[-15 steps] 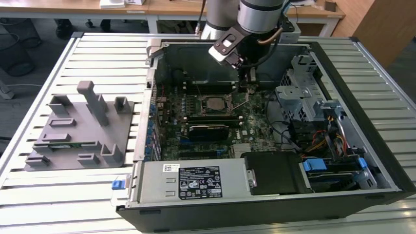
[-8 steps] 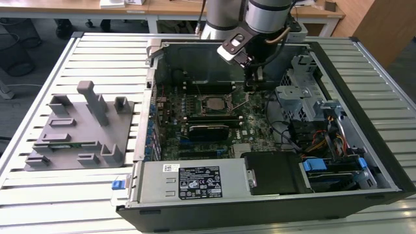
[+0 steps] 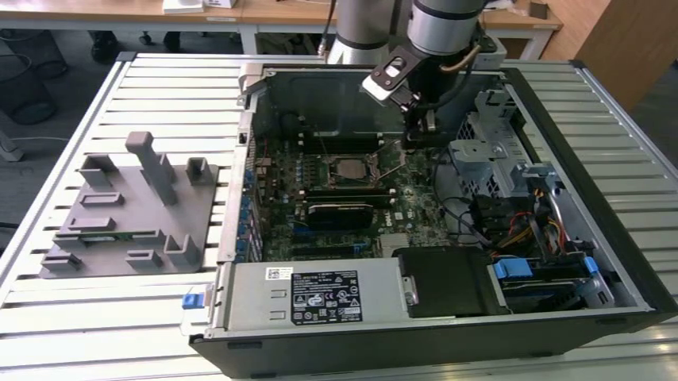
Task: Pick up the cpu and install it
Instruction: 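Close the cpu cover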
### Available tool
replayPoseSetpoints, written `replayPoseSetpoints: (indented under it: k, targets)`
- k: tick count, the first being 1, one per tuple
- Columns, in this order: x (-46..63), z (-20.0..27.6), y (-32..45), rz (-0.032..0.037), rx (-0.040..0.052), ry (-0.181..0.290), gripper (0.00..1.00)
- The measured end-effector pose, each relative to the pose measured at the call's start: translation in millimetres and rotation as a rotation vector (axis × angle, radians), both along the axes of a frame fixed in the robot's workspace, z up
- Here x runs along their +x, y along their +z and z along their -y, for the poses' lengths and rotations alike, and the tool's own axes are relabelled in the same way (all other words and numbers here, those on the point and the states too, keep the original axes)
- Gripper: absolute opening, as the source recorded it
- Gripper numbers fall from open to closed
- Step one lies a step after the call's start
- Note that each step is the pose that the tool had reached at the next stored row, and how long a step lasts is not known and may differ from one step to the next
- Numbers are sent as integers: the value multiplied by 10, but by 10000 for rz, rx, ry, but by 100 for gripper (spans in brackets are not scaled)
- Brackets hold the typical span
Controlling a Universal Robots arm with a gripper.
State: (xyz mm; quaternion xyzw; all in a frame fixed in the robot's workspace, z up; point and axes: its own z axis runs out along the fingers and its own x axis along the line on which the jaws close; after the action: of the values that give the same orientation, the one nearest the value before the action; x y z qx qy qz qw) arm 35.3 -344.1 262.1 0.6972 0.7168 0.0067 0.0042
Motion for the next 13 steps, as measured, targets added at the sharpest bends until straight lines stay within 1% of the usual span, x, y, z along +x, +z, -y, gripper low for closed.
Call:
replayPoseSetpoints:
  k: [4, 9, 13]
  targets:
    - [84, -36, -15, 1, 0, 4, 11]
    - [141, -103, -50, 0, 0, 5, 11]
    - [175, -115, -87, -10, 1, 5, 11]
